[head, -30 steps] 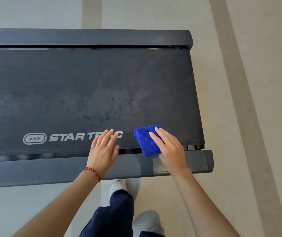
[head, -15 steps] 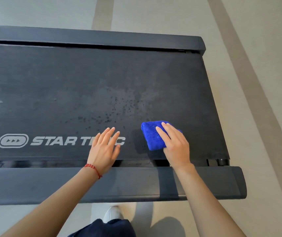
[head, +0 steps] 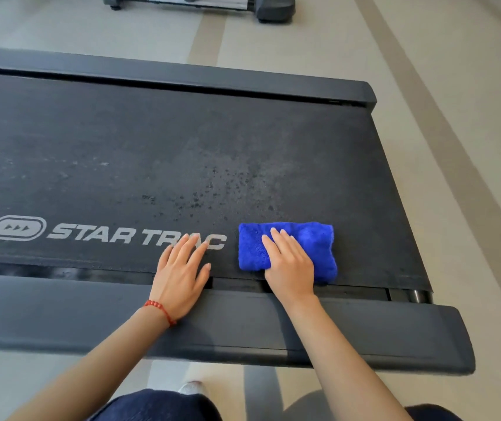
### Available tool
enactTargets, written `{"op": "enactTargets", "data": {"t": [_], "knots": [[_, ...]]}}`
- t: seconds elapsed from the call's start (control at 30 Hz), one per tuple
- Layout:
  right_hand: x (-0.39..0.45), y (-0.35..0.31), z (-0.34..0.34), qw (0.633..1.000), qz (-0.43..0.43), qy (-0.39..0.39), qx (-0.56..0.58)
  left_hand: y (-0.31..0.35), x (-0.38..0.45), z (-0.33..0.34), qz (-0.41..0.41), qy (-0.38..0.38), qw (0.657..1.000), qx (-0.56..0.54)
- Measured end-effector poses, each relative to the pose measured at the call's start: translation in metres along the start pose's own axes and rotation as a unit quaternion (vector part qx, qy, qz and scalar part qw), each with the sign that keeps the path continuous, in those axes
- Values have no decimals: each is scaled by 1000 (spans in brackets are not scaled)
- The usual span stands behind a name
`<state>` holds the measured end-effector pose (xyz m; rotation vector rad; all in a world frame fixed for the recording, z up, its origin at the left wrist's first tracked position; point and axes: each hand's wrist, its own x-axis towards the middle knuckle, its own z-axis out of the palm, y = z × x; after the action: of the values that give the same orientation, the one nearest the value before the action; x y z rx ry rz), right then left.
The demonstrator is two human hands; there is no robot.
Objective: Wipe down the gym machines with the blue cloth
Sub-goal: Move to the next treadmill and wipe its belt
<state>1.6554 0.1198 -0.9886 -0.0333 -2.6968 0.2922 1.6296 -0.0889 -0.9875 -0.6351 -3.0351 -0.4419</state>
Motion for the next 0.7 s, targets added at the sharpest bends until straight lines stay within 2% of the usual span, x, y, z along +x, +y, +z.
{"op": "enactTargets", "data": {"t": [0.1, 0.4, 0.7], "knots": [[-7, 0, -5, 999, -15, -34, -11, 0, -14, 2, -25, -13, 1000, -2], [-14, 8, 1, 997, -35, -70, 3, 3, -15, 3, -45, -47, 998, 13], [-1, 20, 11, 991, -36, -82, 103, -1, -15, 8, -43, -45, 998, 19]]}}
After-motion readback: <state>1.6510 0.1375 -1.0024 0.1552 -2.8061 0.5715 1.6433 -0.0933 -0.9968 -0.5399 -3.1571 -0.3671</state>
